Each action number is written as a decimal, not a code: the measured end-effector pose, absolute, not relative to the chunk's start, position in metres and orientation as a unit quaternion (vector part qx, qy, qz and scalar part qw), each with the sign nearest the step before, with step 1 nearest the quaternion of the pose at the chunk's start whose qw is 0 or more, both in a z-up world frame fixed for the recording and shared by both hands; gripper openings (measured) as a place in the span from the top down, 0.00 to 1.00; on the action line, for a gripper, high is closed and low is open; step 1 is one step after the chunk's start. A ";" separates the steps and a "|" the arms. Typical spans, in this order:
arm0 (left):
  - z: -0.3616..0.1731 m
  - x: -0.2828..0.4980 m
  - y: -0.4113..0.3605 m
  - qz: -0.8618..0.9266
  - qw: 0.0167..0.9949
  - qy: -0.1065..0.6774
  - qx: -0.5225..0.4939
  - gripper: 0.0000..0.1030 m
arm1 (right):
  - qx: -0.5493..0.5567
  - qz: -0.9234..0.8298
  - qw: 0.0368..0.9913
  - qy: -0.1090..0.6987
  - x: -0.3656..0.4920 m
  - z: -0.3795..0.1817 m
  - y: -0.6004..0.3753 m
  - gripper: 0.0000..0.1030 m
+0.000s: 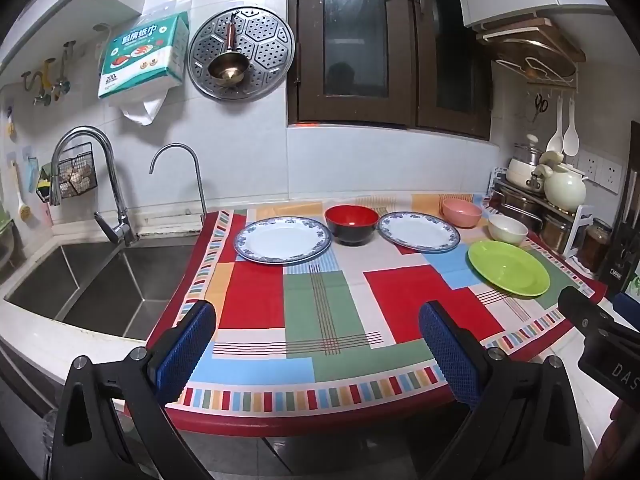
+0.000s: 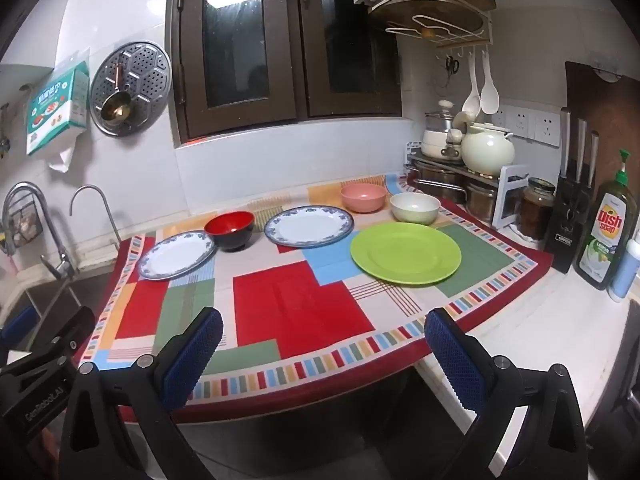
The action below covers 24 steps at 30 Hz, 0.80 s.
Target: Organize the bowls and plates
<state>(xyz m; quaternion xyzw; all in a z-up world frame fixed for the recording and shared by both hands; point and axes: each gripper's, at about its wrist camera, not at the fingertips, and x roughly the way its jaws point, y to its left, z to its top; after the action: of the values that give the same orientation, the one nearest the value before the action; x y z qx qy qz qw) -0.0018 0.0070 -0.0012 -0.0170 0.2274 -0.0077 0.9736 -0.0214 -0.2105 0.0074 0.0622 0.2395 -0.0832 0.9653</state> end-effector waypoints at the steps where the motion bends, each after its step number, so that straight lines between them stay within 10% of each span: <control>1: -0.001 -0.001 0.010 -0.007 0.972 0.235 -0.020 0.00 | 0.062 -0.083 0.965 0.239 -0.022 0.008 -0.210 0.01; 24: -0.001 -0.005 0.011 0.001 0.974 0.228 -0.009 0.00 | 0.061 -0.082 0.968 0.231 -0.024 0.009 -0.203 0.01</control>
<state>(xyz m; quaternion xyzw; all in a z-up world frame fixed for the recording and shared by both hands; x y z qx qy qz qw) -0.0048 0.0105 -0.0012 -0.0092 0.2280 0.0011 0.9736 -0.0236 -0.2028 0.0086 0.0608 0.2309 -0.0817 0.9676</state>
